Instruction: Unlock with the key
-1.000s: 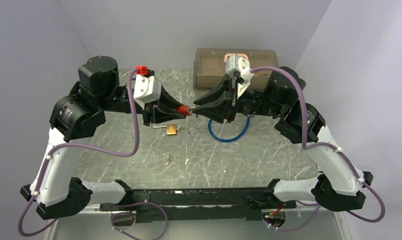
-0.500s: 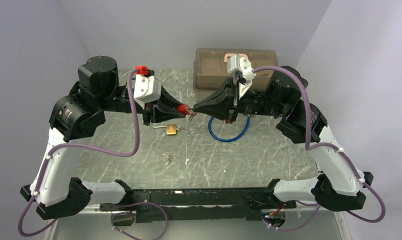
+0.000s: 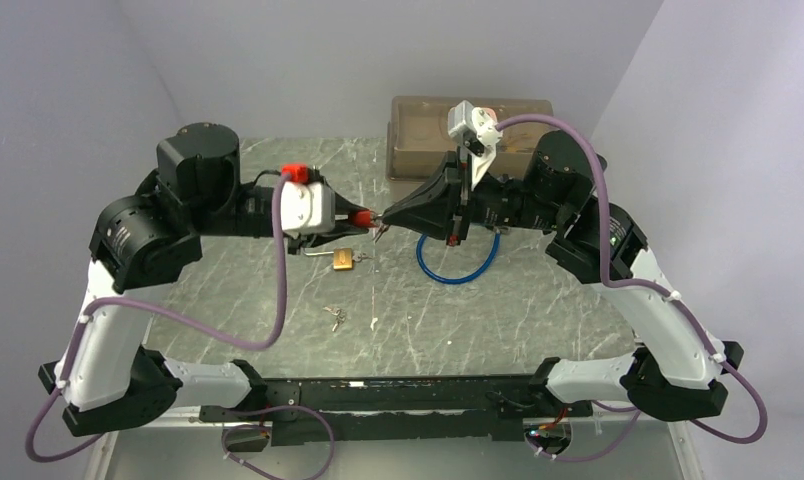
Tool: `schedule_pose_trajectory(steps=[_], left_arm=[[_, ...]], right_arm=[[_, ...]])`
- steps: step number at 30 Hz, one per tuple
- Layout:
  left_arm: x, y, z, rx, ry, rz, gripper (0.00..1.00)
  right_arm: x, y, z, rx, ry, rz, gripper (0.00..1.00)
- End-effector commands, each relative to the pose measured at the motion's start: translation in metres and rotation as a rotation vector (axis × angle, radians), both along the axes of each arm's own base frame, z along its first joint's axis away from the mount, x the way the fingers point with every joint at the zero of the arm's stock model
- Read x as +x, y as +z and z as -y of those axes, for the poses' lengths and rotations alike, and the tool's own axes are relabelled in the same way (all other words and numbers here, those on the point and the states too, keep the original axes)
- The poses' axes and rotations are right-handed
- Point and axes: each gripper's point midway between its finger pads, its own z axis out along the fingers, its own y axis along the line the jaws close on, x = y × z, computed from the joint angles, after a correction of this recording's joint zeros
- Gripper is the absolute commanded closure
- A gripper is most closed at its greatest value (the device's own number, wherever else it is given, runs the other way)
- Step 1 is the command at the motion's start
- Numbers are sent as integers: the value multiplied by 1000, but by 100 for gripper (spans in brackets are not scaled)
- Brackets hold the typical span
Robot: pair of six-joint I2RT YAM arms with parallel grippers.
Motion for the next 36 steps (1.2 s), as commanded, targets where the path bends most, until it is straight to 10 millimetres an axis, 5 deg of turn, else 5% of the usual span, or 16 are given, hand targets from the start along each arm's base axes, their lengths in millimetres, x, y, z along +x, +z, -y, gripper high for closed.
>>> schedule_pose_trajectory(steps=[1, 8, 25, 33, 36], left_arm=[[1, 23, 6, -16, -13, 311, 100], [21, 43, 2, -34, 87, 468, 100], [19, 26, 2, 22, 97, 710, 100], [17, 26, -3, 11, 121, 650, 100], [9, 20, -4, 12, 96, 579, 100]], right_arm=[[28, -23, -19, -11, -103, -160, 100], [46, -33, -16, 45, -228, -272, 100], [45, -19, -6, 254, -195, -488, 100], [35, -7, 1, 216, -153, -352, 100], [32, -7, 15, 182, -178, -171, 88]])
